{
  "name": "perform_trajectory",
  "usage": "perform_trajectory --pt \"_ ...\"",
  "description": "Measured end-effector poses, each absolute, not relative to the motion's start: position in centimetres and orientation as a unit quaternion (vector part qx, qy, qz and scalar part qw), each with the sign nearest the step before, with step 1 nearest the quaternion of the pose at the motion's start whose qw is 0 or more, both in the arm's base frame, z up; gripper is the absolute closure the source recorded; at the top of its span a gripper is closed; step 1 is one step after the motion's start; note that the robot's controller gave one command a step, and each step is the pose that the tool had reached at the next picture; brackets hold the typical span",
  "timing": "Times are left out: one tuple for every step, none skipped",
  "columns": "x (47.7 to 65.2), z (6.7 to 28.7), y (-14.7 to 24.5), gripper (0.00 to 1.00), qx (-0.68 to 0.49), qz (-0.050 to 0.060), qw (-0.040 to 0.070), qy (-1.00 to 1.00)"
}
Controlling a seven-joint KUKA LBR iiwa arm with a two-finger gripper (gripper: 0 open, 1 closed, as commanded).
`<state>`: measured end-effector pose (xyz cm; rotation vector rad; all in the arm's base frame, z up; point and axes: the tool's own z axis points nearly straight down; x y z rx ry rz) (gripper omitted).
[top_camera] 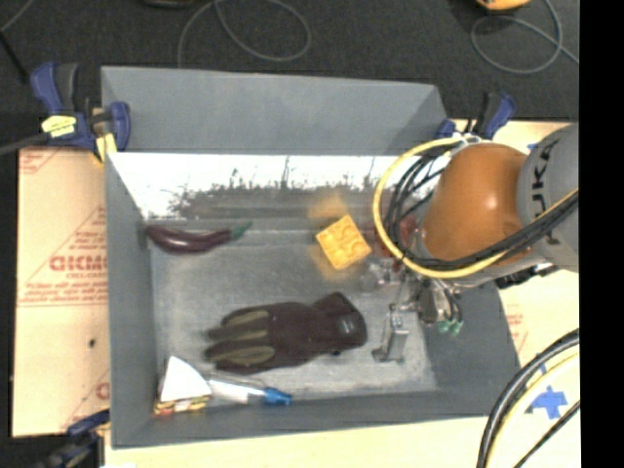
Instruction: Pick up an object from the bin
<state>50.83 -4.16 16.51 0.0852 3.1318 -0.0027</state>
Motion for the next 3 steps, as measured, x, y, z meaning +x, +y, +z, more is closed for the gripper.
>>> perform_trajectory --pt "49.7 12.6 -1.6 0.0 0.015 -0.001 0.006 1.0" --pt "49.8 10.2 -0.2 0.0 0.029 0.0 0.001 1.0" --pt "52.3 8.7 -0.5 0.0 0.101 0.0 0.007 0.995"
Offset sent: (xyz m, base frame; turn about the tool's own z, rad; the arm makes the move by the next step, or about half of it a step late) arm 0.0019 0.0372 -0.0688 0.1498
